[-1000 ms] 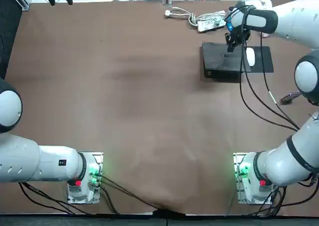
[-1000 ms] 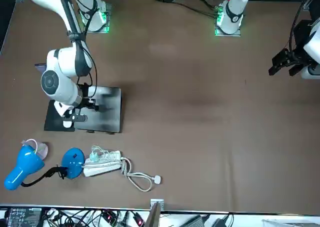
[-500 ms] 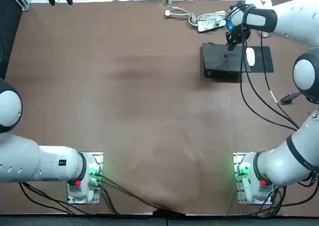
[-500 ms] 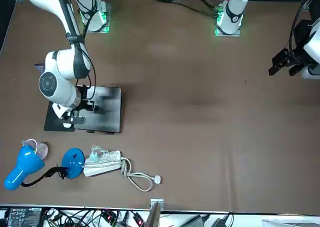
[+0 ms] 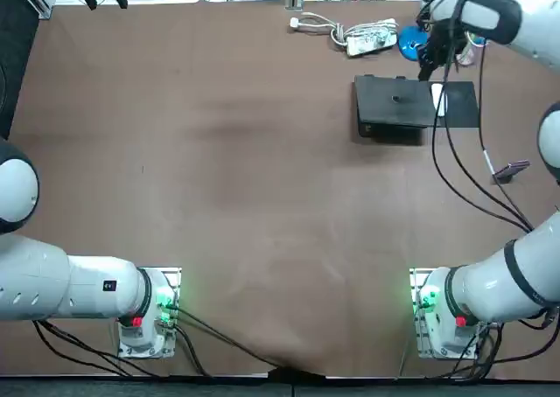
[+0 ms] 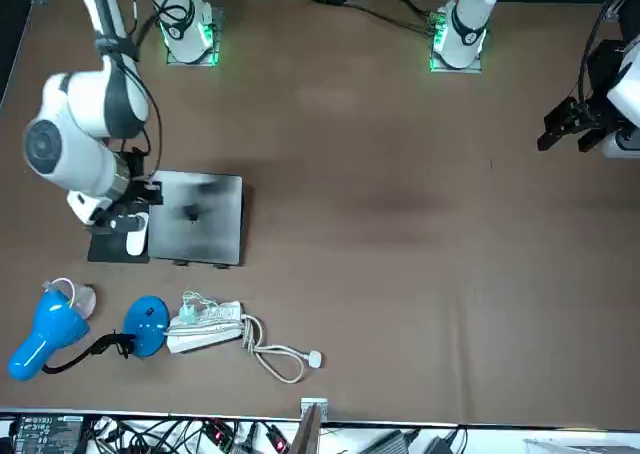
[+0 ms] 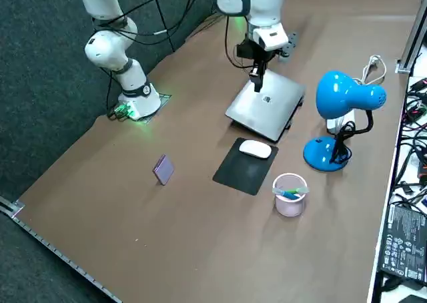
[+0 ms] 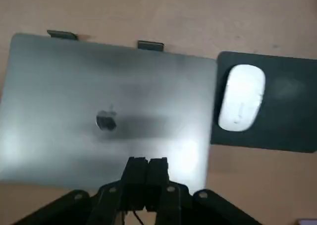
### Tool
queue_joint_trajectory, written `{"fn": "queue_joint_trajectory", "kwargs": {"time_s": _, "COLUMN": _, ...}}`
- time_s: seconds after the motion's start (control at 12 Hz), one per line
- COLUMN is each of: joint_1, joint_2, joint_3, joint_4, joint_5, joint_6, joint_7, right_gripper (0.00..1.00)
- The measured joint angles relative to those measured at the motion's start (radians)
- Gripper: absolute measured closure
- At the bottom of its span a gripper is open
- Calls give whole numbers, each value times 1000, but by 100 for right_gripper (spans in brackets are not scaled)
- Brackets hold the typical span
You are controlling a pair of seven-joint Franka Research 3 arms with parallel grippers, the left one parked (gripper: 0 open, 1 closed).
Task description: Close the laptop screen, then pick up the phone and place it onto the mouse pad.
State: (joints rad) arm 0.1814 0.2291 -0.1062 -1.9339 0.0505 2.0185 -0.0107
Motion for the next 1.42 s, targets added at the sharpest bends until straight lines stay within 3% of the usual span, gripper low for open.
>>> {"fn": "queue_joint_trajectory", "kwargs": {"time_s": 0.5, "joint_1": -113, "joint_2": -93, "joint_3": -4, "joint_4": 0, "joint_5": 0, "joint_6": -114, "joint_7": -236, "right_gripper": 94}}
{"fn": "queue_joint_trajectory", "kwargs": {"time_s": 0.83, "joint_1": -182, "joint_2": -146, "joint_3": -4, "joint_4": 0, "joint_5": -2, "joint_6": -169, "joint_7": -374, "right_gripper": 86}}
{"fn": "queue_joint_trajectory", "kwargs": {"time_s": 0.92, "joint_1": -189, "joint_2": -155, "joint_3": -4, "joint_4": 0, "joint_5": -2, "joint_6": -177, "joint_7": -391, "right_gripper": 82}}
{"fn": "queue_joint_trajectory", "kwargs": {"time_s": 1.17, "joint_1": -203, "joint_2": -176, "joint_3": -4, "joint_4": -6, "joint_5": -7, "joint_6": -196, "joint_7": -453, "right_gripper": 51}}
{"fn": "queue_joint_trajectory", "kwargs": {"time_s": 1.42, "joint_1": -258, "joint_2": -188, "joint_3": -5, "joint_4": -16, "joint_5": -10, "joint_6": -210, "joint_7": -623, "right_gripper": 39}}
